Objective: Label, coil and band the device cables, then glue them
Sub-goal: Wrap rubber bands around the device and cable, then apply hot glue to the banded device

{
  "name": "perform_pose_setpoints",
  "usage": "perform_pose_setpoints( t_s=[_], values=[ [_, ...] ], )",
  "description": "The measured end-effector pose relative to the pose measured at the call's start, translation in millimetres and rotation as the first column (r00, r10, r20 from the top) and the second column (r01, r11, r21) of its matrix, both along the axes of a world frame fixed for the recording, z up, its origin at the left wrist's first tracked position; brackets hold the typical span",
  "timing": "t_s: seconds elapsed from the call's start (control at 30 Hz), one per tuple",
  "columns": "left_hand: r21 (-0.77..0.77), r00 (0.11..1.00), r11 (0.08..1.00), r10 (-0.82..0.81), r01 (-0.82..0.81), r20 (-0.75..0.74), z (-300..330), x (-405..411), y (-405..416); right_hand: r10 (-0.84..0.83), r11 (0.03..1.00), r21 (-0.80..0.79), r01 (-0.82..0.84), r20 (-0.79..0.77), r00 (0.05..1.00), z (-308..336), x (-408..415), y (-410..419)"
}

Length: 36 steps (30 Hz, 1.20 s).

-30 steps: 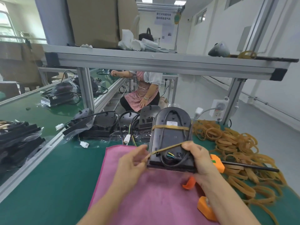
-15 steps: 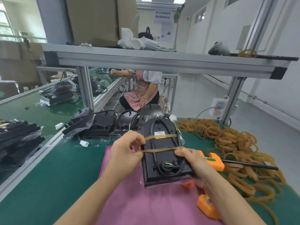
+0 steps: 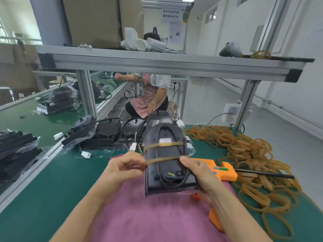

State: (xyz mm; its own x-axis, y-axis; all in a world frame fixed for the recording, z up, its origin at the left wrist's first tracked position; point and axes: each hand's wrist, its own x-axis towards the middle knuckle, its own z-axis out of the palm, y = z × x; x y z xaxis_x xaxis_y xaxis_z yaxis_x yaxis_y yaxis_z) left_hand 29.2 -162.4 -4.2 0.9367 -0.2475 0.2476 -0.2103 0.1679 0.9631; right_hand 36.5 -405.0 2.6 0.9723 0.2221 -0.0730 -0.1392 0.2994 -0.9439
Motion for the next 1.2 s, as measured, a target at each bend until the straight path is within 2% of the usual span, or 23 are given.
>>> perform_pose_setpoints(
  t_s=[0.07, 0.13, 0.2, 0.27, 0.33, 0.4, 0.47, 0.57, 0.7, 0.8, 0.9, 0.97, 1.0, 1.1, 1.2],
  values=[
    [-0.147, 0.989, 0.989, -0.036, 0.014, -0.146, -4, 1, 6, -0.030, 0.997, 0.067, 0.029, 0.016, 0.999, 1, 3, -8],
    [-0.084, 0.961, 0.989, 0.092, -0.117, -0.261, -6, 0, -4, -0.033, 0.997, 0.072, 0.030, 0.040, 0.999, 1, 4, -14],
    [-0.084, 0.931, 0.996, -0.020, -0.011, -0.364, -1, -3, -27, -0.011, 1.000, 0.007, 0.011, 0.061, 0.998, 1, 2, -10],
    [-0.178, 0.880, 0.983, -0.121, 0.042, -0.460, 3, -6, -51, 0.021, 0.996, -0.092, -0.014, 0.073, 0.997, -3, 0, -3],
    [-0.226, 0.856, 0.971, -0.055, -0.074, -0.515, 1, -6, -64, 0.026, 0.963, -0.269, 0.005, 0.113, 0.993, 3, -3, 1],
    [-0.225, 0.856, 0.957, 0.042, -0.182, -0.515, -4, -4, -68, 0.006, 0.863, -0.500, 0.073, 0.154, 0.988, 7, -3, -1],
    [-0.223, 0.858, 0.952, 0.068, -0.208, -0.510, -6, -3, -68, -0.003, 0.805, -0.584, 0.100, 0.164, 0.986, 5, -2, -3],
    [-0.221, 0.866, 0.960, 0.037, -0.169, -0.498, -6, 0, -70, -0.033, 0.925, -0.373, 0.074, 0.117, 0.993, -3, -2, 2],
    [-0.219, 0.874, 0.962, 0.037, -0.162, -0.485, -7, 2, -71, -0.109, 0.970, -0.211, 0.122, 0.072, 0.991, -3, 0, 9],
    [-0.232, 0.886, 0.960, 0.031, -0.154, -0.463, -9, 4, -68, -0.131, 0.962, -0.234, 0.139, 0.051, 0.990, -4, 3, 10],
    [-0.251, 0.883, 0.954, 0.031, -0.167, -0.467, -12, 6, -67, -0.118, 0.923, -0.360, 0.134, 0.065, 0.991, -6, 7, 10],
    [-0.260, 0.877, 0.949, 0.033, -0.177, -0.479, -15, 6, -67, -0.099, 0.845, -0.517, 0.139, 0.103, 0.990, -6, 7, 7],
    [-0.261, 0.875, 0.947, 0.040, -0.187, -0.483, -17, 6, -67, -0.085, 0.774, -0.615, 0.153, 0.140, 0.987, -7, 7, 5],
    [-0.244, 0.869, 0.945, 0.073, -0.217, -0.489, -22, 5, -67, -0.060, 0.496, -0.821, 0.283, 0.293, 0.954, -10, 4, -4],
    [-0.221, 0.862, 0.945, 0.105, -0.242, -0.496, -24, 5, -67, -0.023, 0.199, -0.891, 0.409, 0.413, 0.911, -9, 1, -15]
  ],
)
